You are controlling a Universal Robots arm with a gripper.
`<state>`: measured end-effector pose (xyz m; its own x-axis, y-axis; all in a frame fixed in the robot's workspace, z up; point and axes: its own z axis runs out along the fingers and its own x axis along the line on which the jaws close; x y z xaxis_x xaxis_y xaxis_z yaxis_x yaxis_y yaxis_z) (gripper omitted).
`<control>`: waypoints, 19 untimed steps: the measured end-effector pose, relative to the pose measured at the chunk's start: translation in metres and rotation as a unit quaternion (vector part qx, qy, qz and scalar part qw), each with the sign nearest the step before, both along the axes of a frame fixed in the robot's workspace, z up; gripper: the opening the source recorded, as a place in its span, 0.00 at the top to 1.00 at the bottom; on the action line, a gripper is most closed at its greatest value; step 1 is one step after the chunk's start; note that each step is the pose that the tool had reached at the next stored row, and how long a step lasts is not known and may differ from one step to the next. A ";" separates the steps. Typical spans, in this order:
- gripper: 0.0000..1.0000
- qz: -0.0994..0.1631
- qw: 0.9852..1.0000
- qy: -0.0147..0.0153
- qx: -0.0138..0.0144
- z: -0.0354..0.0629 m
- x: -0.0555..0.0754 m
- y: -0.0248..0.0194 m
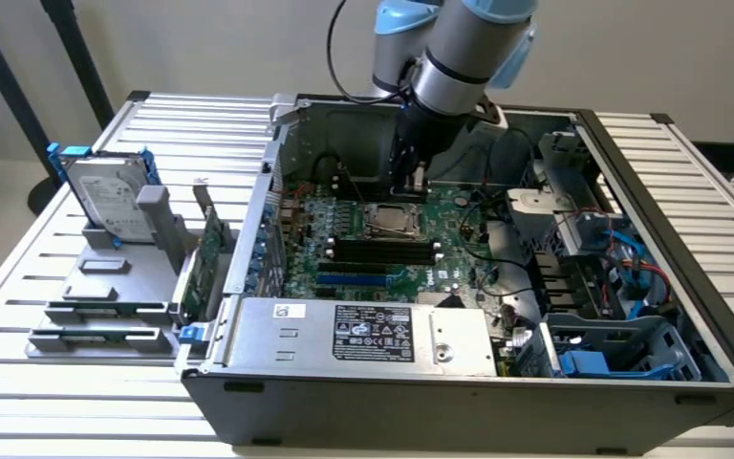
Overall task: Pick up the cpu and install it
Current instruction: 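Close the cpu cover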
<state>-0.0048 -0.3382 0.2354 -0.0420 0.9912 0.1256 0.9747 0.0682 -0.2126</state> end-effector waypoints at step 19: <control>0.89 -0.003 1.000 0.000 0.001 -0.0313 -0.029 -0.0016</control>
<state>-0.0335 -0.3398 0.2041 -0.0361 0.9911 0.1279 0.9750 0.0630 -0.2133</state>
